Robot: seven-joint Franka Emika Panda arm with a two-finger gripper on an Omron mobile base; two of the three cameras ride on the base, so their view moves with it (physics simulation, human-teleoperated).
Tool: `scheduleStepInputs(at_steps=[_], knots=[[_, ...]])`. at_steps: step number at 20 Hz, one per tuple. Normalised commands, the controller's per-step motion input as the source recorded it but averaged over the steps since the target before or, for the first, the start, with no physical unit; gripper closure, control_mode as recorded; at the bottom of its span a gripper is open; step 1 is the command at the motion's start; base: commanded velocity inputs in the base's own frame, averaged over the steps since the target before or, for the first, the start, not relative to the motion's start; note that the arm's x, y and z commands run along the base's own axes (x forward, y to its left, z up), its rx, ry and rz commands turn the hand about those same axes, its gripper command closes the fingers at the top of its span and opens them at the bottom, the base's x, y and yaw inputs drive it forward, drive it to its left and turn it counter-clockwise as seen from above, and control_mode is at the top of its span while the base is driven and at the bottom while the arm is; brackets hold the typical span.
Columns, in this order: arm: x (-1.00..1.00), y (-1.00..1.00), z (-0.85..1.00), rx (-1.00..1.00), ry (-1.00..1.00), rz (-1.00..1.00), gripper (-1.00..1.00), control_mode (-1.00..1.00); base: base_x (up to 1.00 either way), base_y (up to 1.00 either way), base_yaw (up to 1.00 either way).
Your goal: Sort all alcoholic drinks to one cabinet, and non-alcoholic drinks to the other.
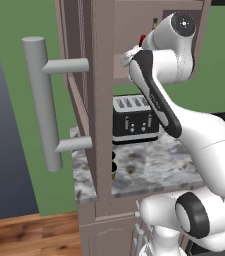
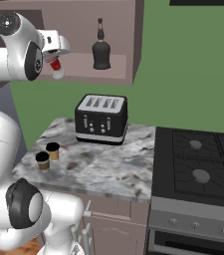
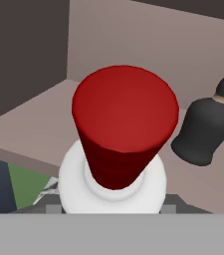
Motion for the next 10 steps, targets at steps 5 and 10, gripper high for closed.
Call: scheduleStepInputs(at_steps=[5,10], knots=[[0.20,0.05,0.01,0.00,0.00,0.00,1.00,-1.00,0.00,0.00,0.00],[0.21,0.06,0.01,0.00,0.00,0.00,1.00,-1.00,0.00,0.00,0.00]])
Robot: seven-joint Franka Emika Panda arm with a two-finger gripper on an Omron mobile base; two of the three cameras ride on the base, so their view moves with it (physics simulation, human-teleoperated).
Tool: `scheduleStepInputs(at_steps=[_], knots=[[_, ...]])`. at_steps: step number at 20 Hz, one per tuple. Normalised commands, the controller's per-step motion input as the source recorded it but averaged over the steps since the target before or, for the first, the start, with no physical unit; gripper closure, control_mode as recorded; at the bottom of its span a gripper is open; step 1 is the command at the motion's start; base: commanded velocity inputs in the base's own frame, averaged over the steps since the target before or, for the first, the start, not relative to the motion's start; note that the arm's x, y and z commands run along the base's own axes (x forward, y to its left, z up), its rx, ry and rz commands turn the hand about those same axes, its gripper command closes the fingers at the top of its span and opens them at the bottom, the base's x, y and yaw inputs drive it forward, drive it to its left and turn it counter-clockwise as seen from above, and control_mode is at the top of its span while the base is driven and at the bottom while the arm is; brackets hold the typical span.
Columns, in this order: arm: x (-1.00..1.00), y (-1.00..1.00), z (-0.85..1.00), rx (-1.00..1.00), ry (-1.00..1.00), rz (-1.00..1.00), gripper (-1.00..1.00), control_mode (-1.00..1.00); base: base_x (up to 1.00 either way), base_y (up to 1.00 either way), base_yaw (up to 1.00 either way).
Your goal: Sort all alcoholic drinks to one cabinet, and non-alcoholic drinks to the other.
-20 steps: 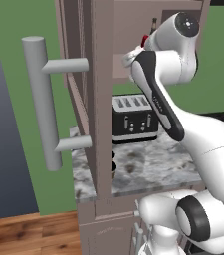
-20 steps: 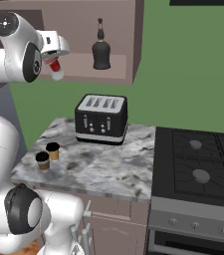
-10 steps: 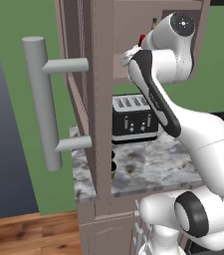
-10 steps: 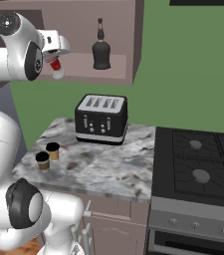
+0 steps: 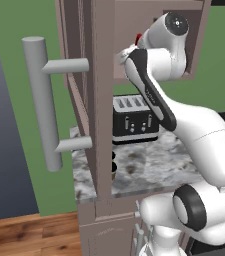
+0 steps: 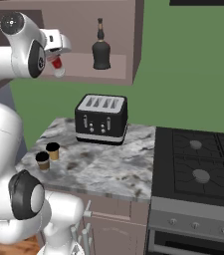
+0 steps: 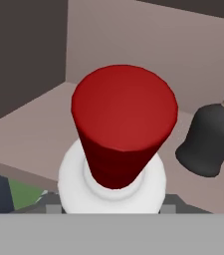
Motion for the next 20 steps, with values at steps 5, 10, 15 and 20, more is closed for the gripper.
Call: scheduleStepInputs(at_steps=[5,10,15,20], knots=[[0.20,0.05,0.01,0.00,0.00,0.00,1.00,-1.00,0.00,0.00,0.00],[0.17,0.02,0.00,0.00,0.00,0.00,1.00,-1.00,0.00,0.00,0.00],[0.13,0.00,0.00,0.00,0.00,0.00,1.00,-1.00,0.00,0.00,0.00],[0.14,0.00,0.00,0.00,0.00,0.00,1.00,-1.00,0.00,0.00,0.00]])
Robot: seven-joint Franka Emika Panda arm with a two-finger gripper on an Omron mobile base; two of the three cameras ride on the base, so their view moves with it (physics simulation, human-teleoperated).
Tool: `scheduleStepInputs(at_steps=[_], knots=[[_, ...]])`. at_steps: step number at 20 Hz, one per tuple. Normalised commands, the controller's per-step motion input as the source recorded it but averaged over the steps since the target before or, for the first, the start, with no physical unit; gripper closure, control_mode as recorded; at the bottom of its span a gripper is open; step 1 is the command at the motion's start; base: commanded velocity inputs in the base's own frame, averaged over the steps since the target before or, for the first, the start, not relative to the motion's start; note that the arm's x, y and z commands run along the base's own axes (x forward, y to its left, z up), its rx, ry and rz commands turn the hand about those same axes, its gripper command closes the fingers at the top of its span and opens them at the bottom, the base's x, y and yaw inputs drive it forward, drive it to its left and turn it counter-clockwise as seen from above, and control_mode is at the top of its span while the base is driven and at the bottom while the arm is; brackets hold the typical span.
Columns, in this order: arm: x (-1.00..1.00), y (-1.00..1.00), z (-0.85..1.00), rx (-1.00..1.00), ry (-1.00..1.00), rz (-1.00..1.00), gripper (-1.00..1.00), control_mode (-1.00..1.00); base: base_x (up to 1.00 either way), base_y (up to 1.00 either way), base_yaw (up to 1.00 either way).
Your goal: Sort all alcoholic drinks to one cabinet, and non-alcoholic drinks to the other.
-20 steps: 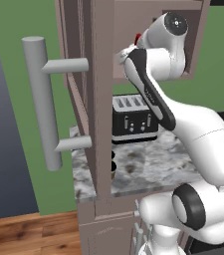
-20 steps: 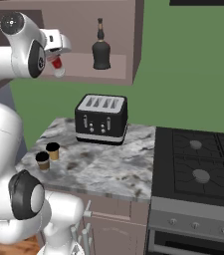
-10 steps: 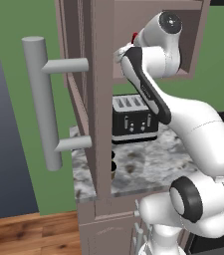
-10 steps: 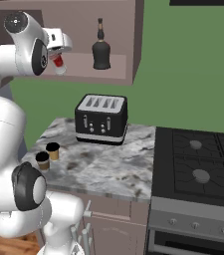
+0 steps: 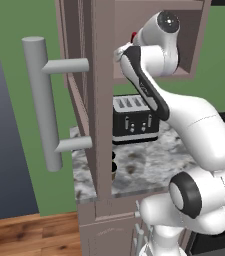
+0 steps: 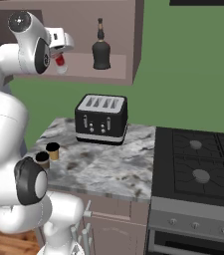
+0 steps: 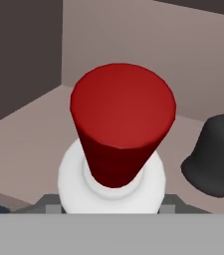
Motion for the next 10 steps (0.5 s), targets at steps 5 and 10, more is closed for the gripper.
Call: scheduleStepInputs(at_steps=[5,10], knots=[[0.17,0.03,0.00,0.00,0.00,0.00,1.00,-1.00,0.00,0.00,0.00],[0.15,0.03,0.00,0.00,0.00,0.00,1.00,-1.00,0.00,0.00,0.00]])
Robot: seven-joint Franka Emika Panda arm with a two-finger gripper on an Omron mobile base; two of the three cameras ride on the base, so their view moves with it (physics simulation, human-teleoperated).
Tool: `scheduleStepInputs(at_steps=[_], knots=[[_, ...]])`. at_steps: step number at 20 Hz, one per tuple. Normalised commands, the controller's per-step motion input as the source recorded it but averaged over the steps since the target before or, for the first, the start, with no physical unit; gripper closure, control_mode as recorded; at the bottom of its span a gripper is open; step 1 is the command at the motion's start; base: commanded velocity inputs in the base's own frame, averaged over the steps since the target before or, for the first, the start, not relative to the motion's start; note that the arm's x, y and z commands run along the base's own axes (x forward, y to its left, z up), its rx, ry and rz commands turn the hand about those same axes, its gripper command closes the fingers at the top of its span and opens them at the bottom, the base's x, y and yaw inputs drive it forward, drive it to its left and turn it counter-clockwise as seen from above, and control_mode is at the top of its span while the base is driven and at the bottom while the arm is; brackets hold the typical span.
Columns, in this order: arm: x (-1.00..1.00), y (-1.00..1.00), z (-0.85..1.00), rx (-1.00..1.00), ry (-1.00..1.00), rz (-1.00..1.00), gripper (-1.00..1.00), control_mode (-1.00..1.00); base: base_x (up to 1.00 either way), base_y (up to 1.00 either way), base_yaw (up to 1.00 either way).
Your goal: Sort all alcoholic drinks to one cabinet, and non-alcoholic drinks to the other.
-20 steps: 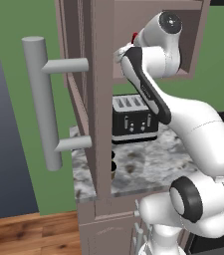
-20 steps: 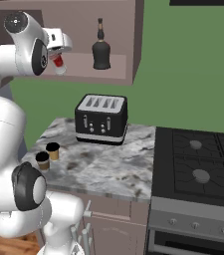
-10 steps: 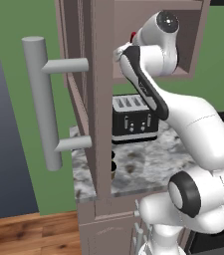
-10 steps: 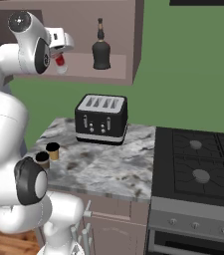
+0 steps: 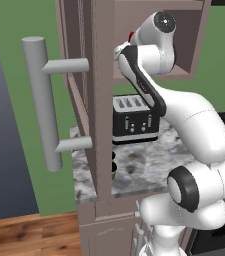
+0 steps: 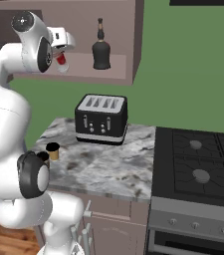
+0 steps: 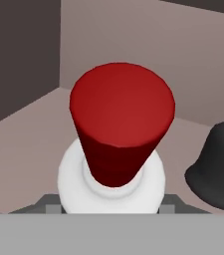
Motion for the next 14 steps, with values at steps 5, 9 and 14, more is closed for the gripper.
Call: scheduleStepInputs(at_steps=[5,9,14], knots=[[0.16,0.02,0.00,0.00,-0.01,0.00,1.00,-1.00,0.00,0.00,0.00],[0.18,0.00,0.00,0.00,-0.01,0.00,1.00,-1.00,0.00,0.00,0.00],[0.15,0.00,0.00,0.00,-0.02,0.00,1.00,-1.00,0.00,0.00,0.00]])
